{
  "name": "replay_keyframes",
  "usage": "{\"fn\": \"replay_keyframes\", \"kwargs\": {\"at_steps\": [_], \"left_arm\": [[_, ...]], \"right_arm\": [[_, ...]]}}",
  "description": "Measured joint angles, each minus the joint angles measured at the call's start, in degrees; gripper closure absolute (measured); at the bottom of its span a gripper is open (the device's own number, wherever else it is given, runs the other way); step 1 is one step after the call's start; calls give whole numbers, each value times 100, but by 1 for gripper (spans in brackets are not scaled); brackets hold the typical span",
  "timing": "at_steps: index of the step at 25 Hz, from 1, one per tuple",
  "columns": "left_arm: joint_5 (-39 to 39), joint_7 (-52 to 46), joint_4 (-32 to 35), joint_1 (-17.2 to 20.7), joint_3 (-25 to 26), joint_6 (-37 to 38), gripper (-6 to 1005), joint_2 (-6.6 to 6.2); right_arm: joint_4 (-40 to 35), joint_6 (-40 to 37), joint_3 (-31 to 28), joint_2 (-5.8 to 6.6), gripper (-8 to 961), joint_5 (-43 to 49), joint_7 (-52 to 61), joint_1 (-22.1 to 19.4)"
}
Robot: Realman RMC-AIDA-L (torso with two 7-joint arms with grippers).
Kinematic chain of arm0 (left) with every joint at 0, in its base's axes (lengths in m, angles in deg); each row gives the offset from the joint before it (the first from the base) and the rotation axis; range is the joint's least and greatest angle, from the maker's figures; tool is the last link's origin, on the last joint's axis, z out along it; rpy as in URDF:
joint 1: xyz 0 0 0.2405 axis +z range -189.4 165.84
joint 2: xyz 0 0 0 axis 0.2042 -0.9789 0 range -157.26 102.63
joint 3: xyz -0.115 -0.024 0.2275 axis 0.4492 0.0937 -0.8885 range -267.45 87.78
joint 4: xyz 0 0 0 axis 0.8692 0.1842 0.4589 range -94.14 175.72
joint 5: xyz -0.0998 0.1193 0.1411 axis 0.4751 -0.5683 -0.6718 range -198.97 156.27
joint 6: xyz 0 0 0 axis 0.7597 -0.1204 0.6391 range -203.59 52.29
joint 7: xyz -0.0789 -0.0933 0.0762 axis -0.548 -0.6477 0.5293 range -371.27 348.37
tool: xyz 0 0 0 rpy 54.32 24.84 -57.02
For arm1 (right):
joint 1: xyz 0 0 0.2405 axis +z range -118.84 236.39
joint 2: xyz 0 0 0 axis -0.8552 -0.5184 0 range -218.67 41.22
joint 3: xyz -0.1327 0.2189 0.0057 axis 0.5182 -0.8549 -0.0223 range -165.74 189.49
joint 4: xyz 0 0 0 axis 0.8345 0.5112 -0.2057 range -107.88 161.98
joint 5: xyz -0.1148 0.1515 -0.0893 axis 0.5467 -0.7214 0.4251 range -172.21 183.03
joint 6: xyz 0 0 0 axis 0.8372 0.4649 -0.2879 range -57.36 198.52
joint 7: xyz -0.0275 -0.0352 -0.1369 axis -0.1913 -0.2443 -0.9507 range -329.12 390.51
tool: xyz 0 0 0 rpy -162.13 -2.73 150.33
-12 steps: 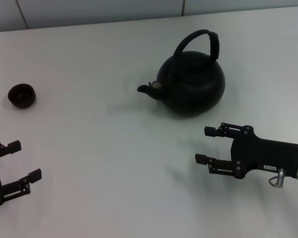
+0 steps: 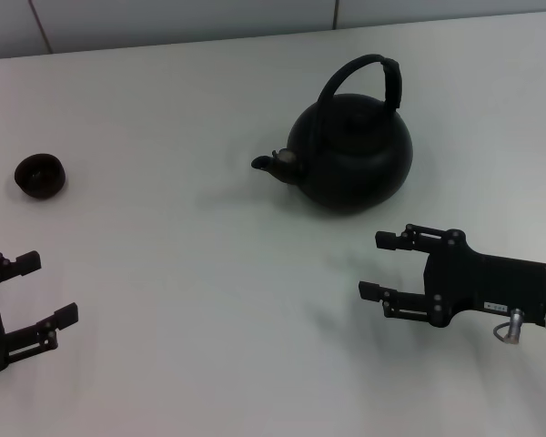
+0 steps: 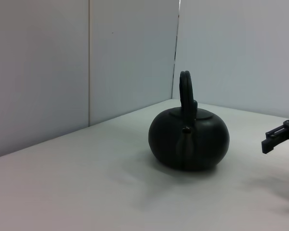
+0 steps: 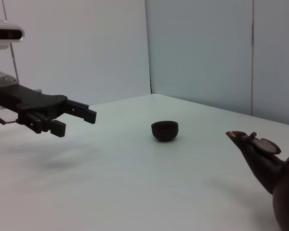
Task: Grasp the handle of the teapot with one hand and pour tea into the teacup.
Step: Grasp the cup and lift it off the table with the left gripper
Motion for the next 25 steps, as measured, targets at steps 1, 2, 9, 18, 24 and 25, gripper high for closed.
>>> {"fn": "replay_keyframes", "kwargs": {"at_steps": [1,2,9,18,24,25], "left_arm": [[-1,-1,0,-3,0,0,161,0],[-3,-1,0,-7,1,0,163,1],[5,122,-21,-23,525,-51,174,174],[153,1015,-695,-545,2832,-771,189,801],[253,1340,-1151,-942,3362,-1193,198,801],[253,1340,-1151,-942,3362,-1193,200,801]], "right_arm": [[-1,0,0,0,229,-2,0,-2],[-2,0,0,1,228,-3,0,-5],[-10,-1,0,0,229,-31,0,-31],[-20,-41,-26,-8,229,-38,0,-39],[-20,-53,-53,-18,229,-36,0,-19],[-20,-53,-53,-18,229,-36,0,-19]]}}
